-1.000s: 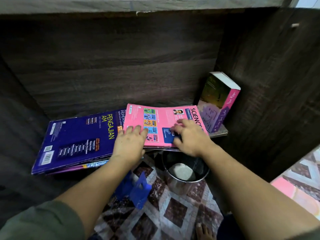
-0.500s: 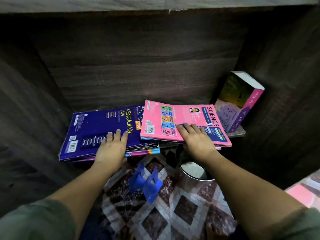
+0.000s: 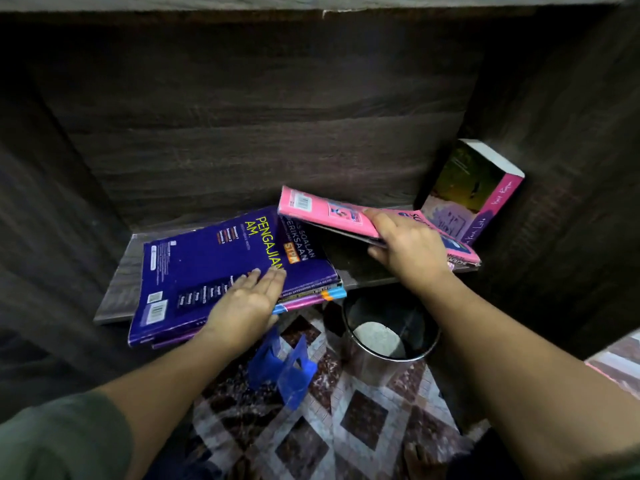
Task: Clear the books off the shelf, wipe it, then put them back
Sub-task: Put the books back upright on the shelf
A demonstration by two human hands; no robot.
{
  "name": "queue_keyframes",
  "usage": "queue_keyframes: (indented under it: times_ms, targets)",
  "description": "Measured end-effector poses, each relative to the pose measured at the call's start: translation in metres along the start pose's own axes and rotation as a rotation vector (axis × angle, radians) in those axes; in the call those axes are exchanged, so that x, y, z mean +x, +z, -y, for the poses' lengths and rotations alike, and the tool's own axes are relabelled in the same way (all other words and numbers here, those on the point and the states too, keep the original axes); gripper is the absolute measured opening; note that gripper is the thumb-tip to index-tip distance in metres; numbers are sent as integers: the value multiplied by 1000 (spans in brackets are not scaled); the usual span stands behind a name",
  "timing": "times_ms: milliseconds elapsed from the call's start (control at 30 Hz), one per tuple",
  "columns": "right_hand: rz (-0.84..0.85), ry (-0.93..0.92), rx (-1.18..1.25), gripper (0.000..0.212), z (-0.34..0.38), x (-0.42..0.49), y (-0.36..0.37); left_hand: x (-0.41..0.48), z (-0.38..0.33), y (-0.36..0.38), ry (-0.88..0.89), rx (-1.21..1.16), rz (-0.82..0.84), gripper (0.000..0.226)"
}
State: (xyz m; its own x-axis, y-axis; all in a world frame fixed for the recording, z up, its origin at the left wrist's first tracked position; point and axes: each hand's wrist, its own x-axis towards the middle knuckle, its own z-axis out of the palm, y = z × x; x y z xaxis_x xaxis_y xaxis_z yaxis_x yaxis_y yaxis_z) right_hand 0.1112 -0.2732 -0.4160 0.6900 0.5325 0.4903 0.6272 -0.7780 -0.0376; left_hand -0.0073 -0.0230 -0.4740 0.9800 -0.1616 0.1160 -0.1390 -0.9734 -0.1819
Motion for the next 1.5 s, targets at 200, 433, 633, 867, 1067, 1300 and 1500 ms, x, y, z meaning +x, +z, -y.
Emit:
queue_keyframes:
  times_ms: [200, 433, 633, 867, 1067, 1300, 1500]
  targets:
    - [-191, 69, 50, 72, 1, 16, -14, -6, -30, 9, 164, 33, -70, 94]
    - [-12, -59, 47, 66, 33, 23, 15, 27, -40, -8, 151, 154, -259, 82]
    - [320, -16, 57, 64, 23, 24, 14, -2, -10, 4, 12, 193, -497, 134]
    - [359, -134, -31, 60, 58, 15, 20, 14, -6, -16, -132, 246, -160, 176]
    - [542, -193, 1, 102, 51, 1, 23, 22, -13, -17, -200, 234, -2, 161]
    - [487, -23, -158, 112, 34, -7, 34, 48, -40, -22, -244, 164, 53, 137]
    - [566, 96, -73, 118, 18, 9, 23, 59, -32, -26, -122, -86, 73, 114]
